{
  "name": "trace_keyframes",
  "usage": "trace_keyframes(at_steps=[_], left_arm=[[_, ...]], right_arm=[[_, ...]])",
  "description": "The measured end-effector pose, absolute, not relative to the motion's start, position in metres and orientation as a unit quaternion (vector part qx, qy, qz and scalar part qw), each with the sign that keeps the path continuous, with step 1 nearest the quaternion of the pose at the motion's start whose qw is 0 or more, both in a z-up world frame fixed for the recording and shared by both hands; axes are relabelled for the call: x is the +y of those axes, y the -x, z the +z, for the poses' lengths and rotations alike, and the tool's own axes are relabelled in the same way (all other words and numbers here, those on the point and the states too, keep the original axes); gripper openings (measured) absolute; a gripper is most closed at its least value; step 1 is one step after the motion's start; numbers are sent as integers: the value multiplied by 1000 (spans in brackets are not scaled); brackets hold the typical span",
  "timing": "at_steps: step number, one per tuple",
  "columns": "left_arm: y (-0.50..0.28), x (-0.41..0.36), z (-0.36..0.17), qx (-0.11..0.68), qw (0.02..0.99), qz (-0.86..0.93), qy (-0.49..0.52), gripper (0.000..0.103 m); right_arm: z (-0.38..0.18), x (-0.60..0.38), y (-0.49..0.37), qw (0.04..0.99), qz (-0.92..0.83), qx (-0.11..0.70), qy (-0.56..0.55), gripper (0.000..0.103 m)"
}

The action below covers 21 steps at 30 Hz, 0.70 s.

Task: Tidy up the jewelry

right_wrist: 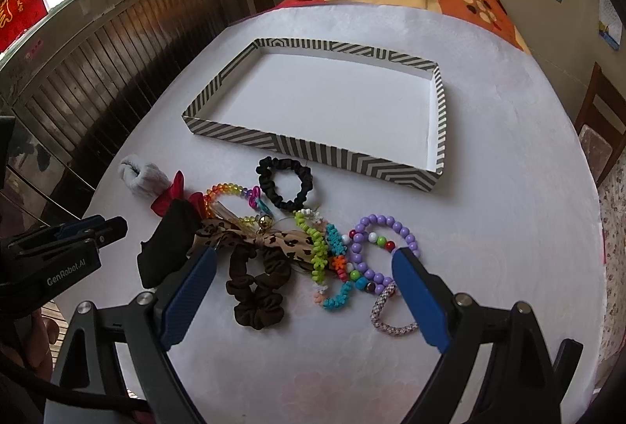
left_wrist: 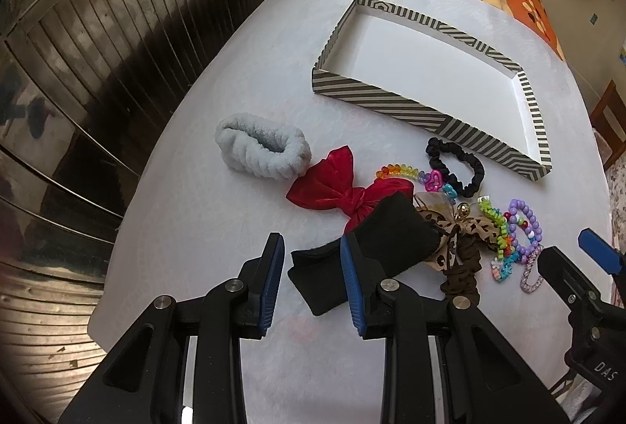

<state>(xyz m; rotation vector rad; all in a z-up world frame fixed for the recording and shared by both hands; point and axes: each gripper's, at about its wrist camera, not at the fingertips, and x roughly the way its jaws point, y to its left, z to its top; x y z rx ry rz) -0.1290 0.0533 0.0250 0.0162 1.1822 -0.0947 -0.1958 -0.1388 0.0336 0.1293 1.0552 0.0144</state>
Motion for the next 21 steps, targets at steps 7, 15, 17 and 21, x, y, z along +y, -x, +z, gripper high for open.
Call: trace_keyframes(at_steps=[7,15,17,21], left_arm=[[111,96,25,567,822,-16,54,11],[94,125,19,579,808,4,108,11],[89,126,14,588,800,-1,121,11],[80,126,8,596,790,-4,143,11]], right_arm=[[29,-152,193,859,5,506,-84,94],[18,-164,176,852,32,508,-126,94],[16,-164,171,852,33,509,-119,94],[11,-166,159,854,36,508,-102,94]])
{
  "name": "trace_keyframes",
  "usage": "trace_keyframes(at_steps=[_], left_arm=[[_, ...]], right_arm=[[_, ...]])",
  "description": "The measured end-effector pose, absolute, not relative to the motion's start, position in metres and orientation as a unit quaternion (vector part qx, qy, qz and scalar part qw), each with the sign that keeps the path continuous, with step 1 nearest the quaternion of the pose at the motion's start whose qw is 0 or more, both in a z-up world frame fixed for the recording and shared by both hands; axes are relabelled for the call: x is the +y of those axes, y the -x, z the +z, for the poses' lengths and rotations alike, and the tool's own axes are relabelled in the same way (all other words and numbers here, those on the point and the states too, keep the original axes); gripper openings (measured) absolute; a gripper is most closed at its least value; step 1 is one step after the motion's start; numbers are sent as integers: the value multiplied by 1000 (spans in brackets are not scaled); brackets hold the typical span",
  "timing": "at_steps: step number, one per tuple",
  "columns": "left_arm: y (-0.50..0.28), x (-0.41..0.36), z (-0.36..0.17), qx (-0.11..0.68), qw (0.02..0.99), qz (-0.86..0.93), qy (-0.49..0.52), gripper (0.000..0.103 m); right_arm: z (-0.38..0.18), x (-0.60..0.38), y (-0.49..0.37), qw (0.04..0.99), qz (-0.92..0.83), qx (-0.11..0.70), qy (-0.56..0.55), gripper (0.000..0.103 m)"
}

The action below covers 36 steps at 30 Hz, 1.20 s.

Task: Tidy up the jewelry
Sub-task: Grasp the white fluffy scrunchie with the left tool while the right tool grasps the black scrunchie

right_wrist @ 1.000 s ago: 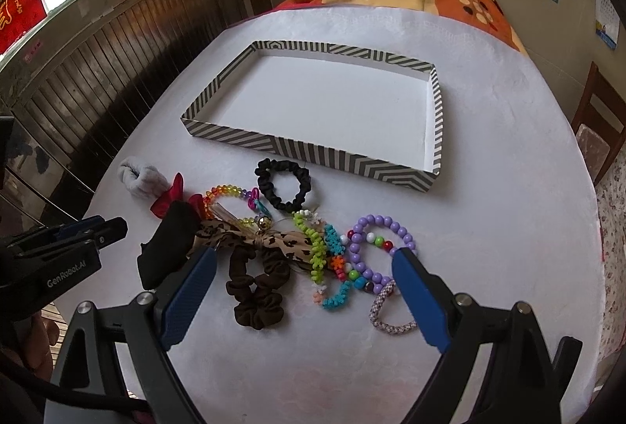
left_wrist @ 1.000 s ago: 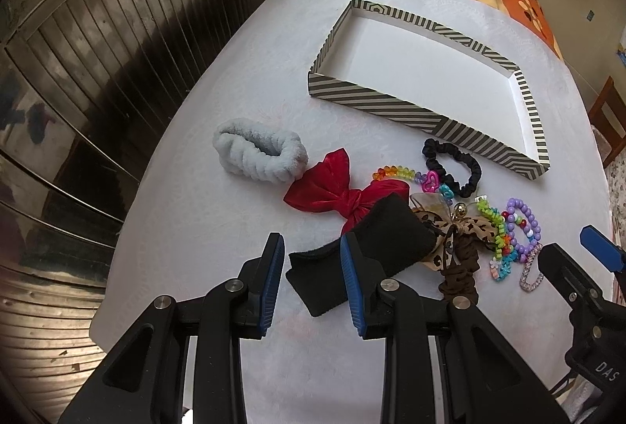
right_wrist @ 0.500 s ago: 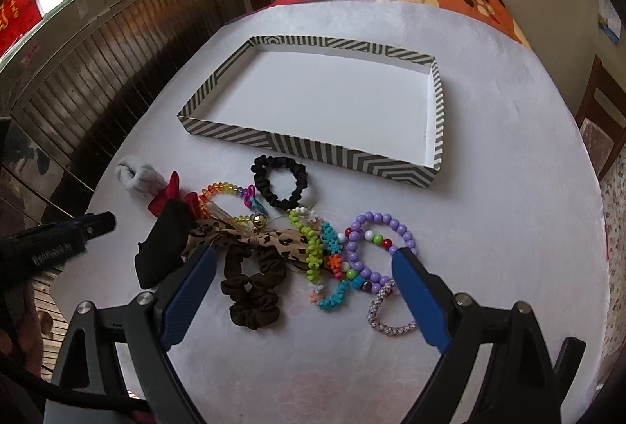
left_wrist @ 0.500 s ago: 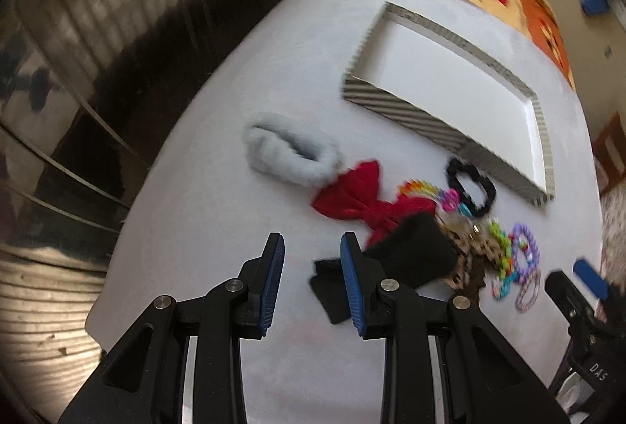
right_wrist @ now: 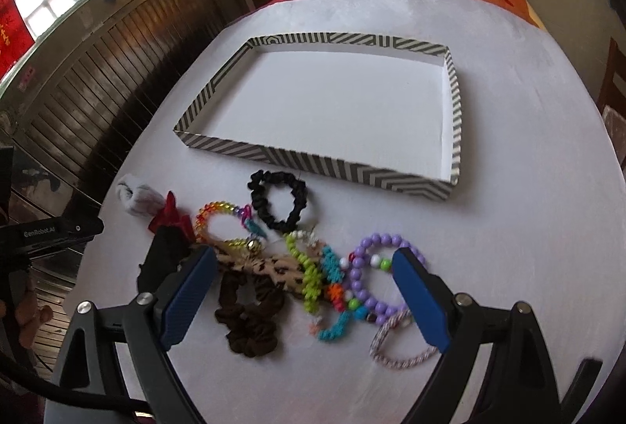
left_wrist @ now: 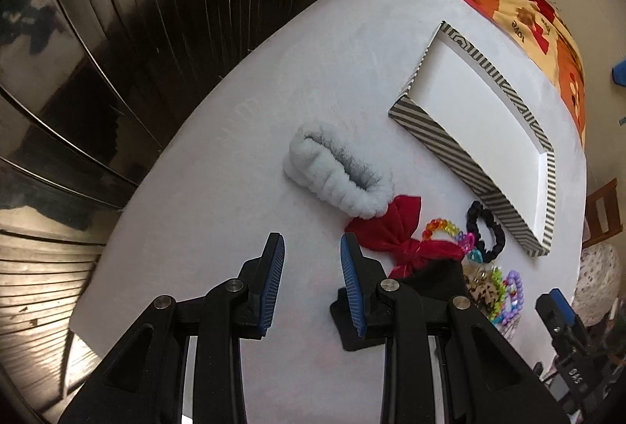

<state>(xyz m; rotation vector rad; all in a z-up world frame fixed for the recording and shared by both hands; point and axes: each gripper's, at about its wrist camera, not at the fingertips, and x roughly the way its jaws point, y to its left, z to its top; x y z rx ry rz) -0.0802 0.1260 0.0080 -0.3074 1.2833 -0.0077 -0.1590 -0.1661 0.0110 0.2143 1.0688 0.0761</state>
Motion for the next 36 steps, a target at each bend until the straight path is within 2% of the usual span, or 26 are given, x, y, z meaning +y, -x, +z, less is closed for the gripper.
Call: trace_keyframes(at_steps=[2,4,6,17,23,26,28,29,31,34,36], left_arm=[[74,126,7,595,789,-5,152,11],[67,125,6,595,787,-5,163,11],[58,125,3,598,783,-4,172,12],[28,141,-24,611,756,22,234,16],[20,136,-35,627,748,20,218,17],[19,137,-42,632,741,20,226,17],[19,138,-44,631,743,15,223,11],[19,137,-44,631,744,13,219,5],[19,135,-43,629,748,13,211,0],[20,133,-36,624,754,2,204,0],[20,135,-27,616,761,-2,202,0]], right_arm=[[7,-166,150,854,31,512,-89,92],[2,-165,141,852,30,516,-78,79],[-3,-165,133,850,36,520,-79,77],[-23,-153,97,838,48,538,-72,76],[-34,-144,84,833,58,547,-65,75],[-41,-141,76,829,71,551,-66,59],[-44,-138,73,829,75,552,-60,43],[-46,-137,71,829,78,551,-56,40],[-50,-136,69,829,89,549,-56,22],[-54,-136,69,827,95,551,-58,9],[-50,-137,72,829,101,546,-63,7]])
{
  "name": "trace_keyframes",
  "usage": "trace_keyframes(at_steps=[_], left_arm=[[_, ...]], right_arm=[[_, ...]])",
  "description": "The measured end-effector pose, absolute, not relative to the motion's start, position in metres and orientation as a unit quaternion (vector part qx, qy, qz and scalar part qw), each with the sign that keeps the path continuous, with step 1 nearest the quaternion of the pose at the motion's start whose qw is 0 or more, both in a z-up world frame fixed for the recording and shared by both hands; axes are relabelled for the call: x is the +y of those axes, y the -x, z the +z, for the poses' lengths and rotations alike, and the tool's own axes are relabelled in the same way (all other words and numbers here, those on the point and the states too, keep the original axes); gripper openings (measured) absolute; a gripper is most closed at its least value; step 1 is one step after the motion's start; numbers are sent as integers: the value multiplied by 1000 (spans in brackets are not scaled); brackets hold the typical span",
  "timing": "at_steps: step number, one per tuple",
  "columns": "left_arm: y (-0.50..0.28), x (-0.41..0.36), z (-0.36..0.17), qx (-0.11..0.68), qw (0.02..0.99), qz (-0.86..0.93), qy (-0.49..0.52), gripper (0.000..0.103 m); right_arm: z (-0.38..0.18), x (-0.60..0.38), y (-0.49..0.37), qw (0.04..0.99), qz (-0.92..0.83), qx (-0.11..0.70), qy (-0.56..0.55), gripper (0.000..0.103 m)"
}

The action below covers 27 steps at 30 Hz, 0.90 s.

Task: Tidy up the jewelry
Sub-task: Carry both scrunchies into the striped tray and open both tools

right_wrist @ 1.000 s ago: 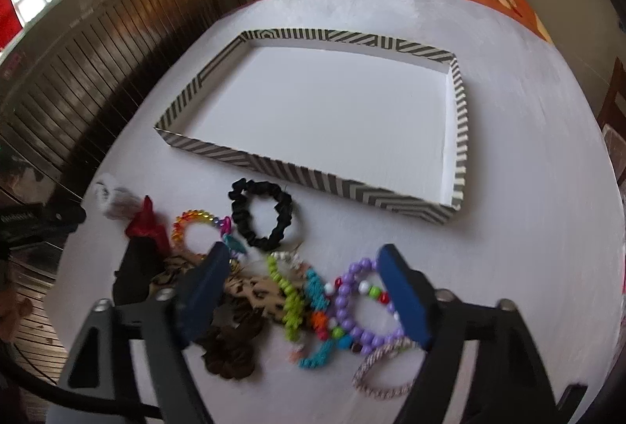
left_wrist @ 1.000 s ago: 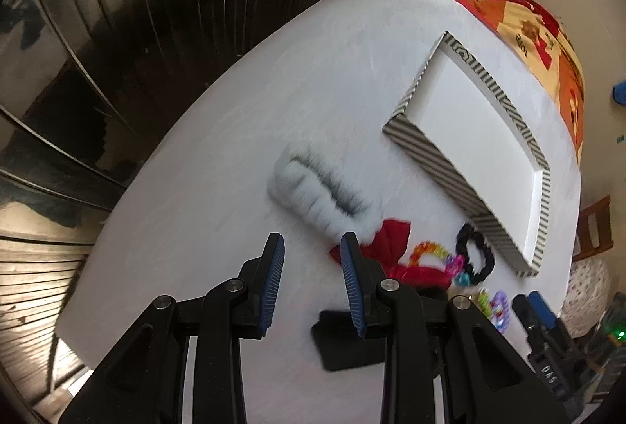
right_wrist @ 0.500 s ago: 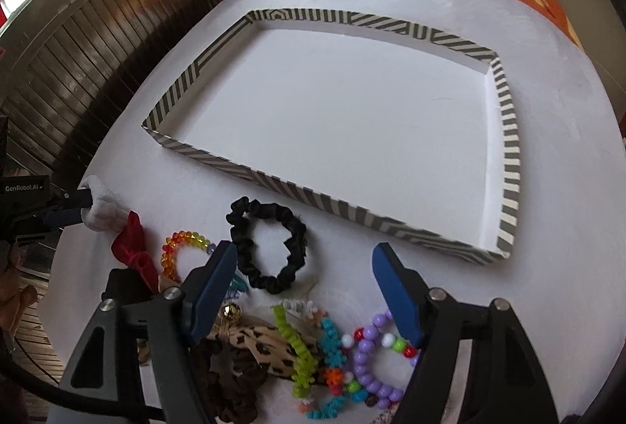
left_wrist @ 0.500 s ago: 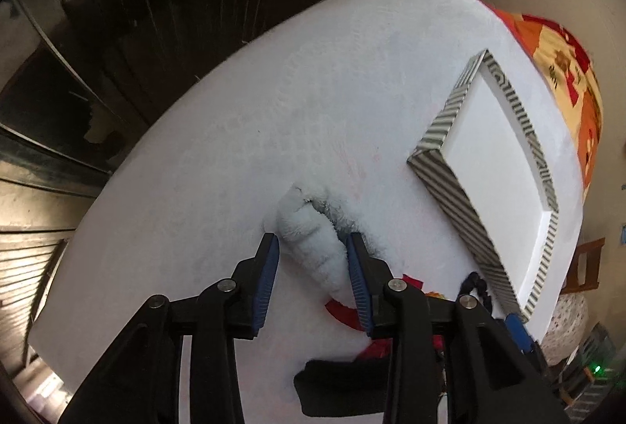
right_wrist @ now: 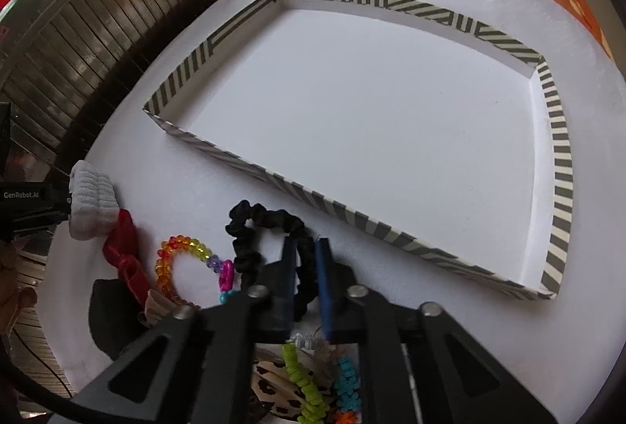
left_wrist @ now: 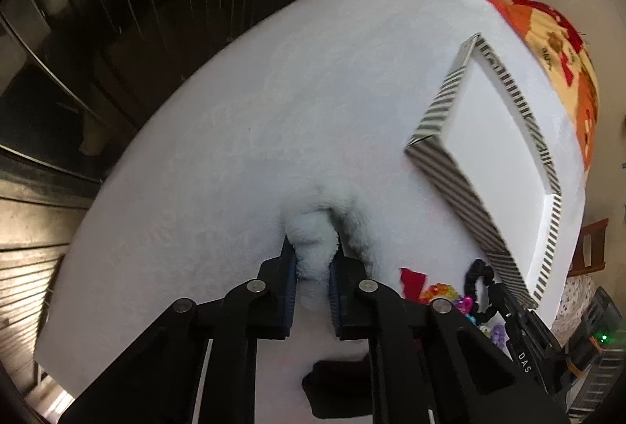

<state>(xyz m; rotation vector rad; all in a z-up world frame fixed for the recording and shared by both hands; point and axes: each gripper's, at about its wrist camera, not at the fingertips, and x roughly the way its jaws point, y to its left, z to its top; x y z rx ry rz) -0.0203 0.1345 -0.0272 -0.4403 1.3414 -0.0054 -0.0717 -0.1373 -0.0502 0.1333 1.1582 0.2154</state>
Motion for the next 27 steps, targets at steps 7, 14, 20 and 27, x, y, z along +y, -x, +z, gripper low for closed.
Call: trace_keyframes(at_steps=[7,14,20,27], left_arm=[[16,130,12,584,788,-21,194,0],[0,96,36,567,806,-56,162,0],[-25,56,48,553,820,-80,126,0],[-59,21,26,570,814,-81,83,0]], right_arm=[[-10,-148,88,850,116,509,-74,6],[26,-174,95,871,103,468,-104,6],[32,-212,86,881,53,451,-133,6],[-2,-248,68,863,11,474,-175,7]])
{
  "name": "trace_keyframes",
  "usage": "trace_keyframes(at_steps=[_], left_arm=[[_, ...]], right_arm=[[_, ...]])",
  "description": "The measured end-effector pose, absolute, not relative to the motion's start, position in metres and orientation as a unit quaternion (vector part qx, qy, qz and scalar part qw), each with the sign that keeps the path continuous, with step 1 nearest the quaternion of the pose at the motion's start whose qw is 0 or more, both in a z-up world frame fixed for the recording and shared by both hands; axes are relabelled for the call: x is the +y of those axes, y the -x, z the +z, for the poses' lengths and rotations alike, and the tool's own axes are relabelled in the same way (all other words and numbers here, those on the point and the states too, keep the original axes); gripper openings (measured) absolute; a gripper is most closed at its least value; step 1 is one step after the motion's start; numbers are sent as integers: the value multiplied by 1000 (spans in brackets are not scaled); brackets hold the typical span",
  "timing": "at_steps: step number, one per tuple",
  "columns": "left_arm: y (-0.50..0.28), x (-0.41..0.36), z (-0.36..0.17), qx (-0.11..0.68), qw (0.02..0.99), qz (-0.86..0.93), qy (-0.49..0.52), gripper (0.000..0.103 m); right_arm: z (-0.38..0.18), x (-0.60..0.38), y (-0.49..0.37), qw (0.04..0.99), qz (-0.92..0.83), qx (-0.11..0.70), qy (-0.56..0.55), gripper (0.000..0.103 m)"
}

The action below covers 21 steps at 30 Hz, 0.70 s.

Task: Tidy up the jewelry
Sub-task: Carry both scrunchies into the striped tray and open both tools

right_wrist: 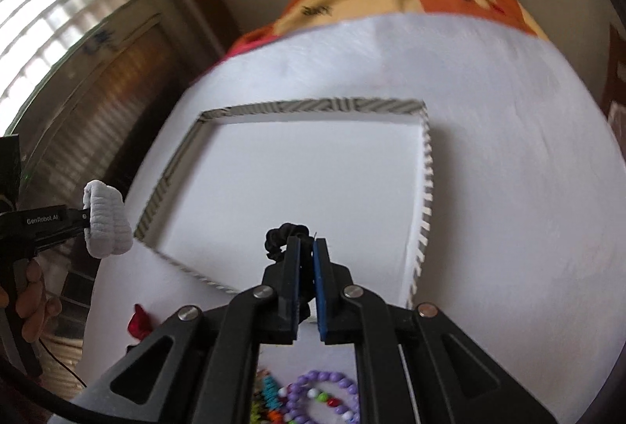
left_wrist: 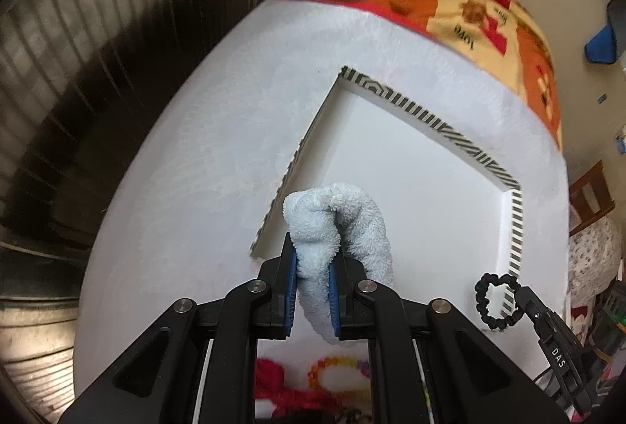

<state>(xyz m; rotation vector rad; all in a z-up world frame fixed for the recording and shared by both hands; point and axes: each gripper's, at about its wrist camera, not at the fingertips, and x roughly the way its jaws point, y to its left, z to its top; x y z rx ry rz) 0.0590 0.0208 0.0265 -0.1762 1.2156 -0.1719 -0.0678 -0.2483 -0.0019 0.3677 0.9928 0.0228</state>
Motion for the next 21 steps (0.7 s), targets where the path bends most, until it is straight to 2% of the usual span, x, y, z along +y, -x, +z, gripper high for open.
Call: trace_keyframes(at_steps=[7,21], left_arm=[[-80,4,-2,587,805,-76,54,0],[-91,-15,-29,595,800,-70,10,0]], right_arm=[[-32,-256,59,847,-15,504,-169,7],[-44,-261,57,839,-41,523,-146,7]])
